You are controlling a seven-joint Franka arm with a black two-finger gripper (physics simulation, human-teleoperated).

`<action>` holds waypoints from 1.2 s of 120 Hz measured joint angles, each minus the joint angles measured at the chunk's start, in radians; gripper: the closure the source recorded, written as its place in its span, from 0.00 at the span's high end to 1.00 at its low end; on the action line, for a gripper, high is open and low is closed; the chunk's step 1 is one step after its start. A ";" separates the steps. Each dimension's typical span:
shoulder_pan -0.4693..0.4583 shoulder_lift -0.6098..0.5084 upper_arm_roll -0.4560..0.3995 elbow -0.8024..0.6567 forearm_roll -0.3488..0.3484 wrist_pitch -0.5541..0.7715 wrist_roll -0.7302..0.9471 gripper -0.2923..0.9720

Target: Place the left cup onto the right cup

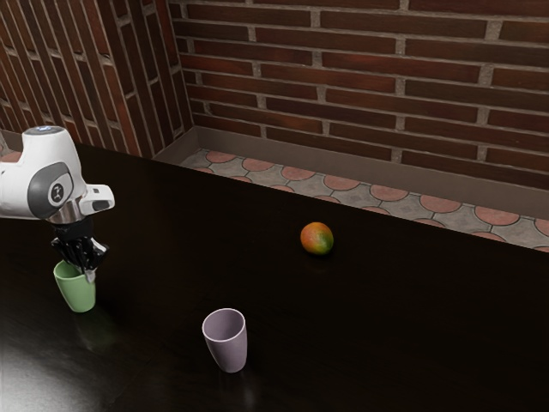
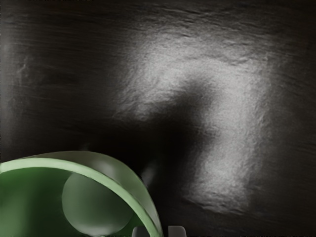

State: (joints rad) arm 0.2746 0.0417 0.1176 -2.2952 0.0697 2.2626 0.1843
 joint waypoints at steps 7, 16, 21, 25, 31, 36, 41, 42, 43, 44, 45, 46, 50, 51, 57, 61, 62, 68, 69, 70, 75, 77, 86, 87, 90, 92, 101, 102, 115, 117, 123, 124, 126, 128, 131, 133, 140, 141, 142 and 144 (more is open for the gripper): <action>-0.005 -0.003 0.007 0.000 0.014 -0.003 0.000 0.16; -0.002 -0.005 0.011 0.000 0.034 -0.007 -0.001 0.16; 0.002 -0.005 0.012 0.000 0.041 -0.008 -0.001 0.15; 0.004 -0.006 0.012 0.000 0.045 -0.009 -0.002 0.15; 0.008 -0.008 0.012 0.000 0.050 -0.010 -0.002 0.15; 0.010 -0.014 0.012 0.000 0.053 -0.012 -0.003 0.15; 0.012 -0.021 0.012 0.000 0.055 -0.016 -0.004 0.15; 0.012 -0.023 0.012 0.000 0.055 -0.016 -0.004 0.15; 0.012 -0.025 0.012 0.000 0.055 -0.017 -0.005 0.15; 0.012 -0.028 0.012 0.000 0.056 -0.019 -0.005 0.15; 0.012 -0.032 0.012 0.000 0.056 -0.020 -0.005 0.15; 0.012 -0.036 0.012 0.000 0.056 -0.021 -0.005 0.15; 0.013 -0.050 0.011 0.000 0.057 -0.027 -0.006 0.15; 0.014 -0.053 0.011 0.000 0.057 -0.029 -0.006 0.15; 0.015 -0.081 0.009 0.000 0.057 -0.040 -0.008 0.15; 0.012 -0.098 0.009 0.001 0.055 -0.047 -0.009 0.15; 0.011 -0.102 0.008 0.001 0.055 -0.048 -0.010 0.15; -0.004 -0.129 0.008 0.001 0.050 -0.060 -0.012 0.15; -0.009 -0.134 0.008 0.001 0.050 -0.063 -0.013 0.15; -0.013 -0.139 0.008 0.001 0.049 -0.065 -0.013 0.15; -0.043 -0.166 0.007 0.001 0.047 -0.077 -0.018 0.15; -0.057 -0.178 0.006 0.001 0.046 -0.083 -0.020 0.15; -0.110 -0.229 0.000 0.001 0.042 -0.117 -0.036 0.15; -0.115 -0.234 -0.003 0.001 0.042 -0.121 -0.039 0.15; -0.127 -0.251 -0.015 0.001 0.037 -0.133 -0.046 0.15; -0.135 -0.261 -0.023 0.001 0.035 -0.141 -0.051 0.15; -0.172 -0.302 -0.055 0.002 0.026 -0.177 -0.078 0.15; -0.176 -0.306 -0.056 0.002 0.025 -0.180 -0.081 0.15; -0.232 -0.331 -0.065 0.018 0.019 -0.226 -0.122 0.15; -0.240 -0.332 -0.069 0.022 0.019 -0.233 -0.129 0.15; -0.257 -0.334 -0.090 0.034 0.017 -0.253 -0.152 0.15; -0.259 -0.334 -0.094 0.036 0.017 -0.256 -0.155 0.15; -0.262 -0.334 -0.103 0.039 0.016 -0.261 -0.163 0.15; -0.264 -0.334 -0.114 0.042 0.015 -0.267 -0.171 0.15; -0.266 -0.334 -0.134 0.048 0.011 -0.274 -0.183 0.15; -0.267 -0.333 -0.148 0.052 0.007 -0.280 -0.192 0.15; -0.285 -0.330 -0.184 0.064 -0.001 -0.295 -0.223 0.15; -0.289 -0.329 -0.187 0.065 -0.002 -0.297 -0.228 0.15; -0.293 -0.328 -0.190 0.067 -0.003 -0.298 -0.233 0.15; -0.302 -0.326 -0.196 0.069 -0.005 -0.302 -0.242 0.15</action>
State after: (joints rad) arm -0.0275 -0.2844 -0.0780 -2.2260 0.0651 1.9609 -0.0580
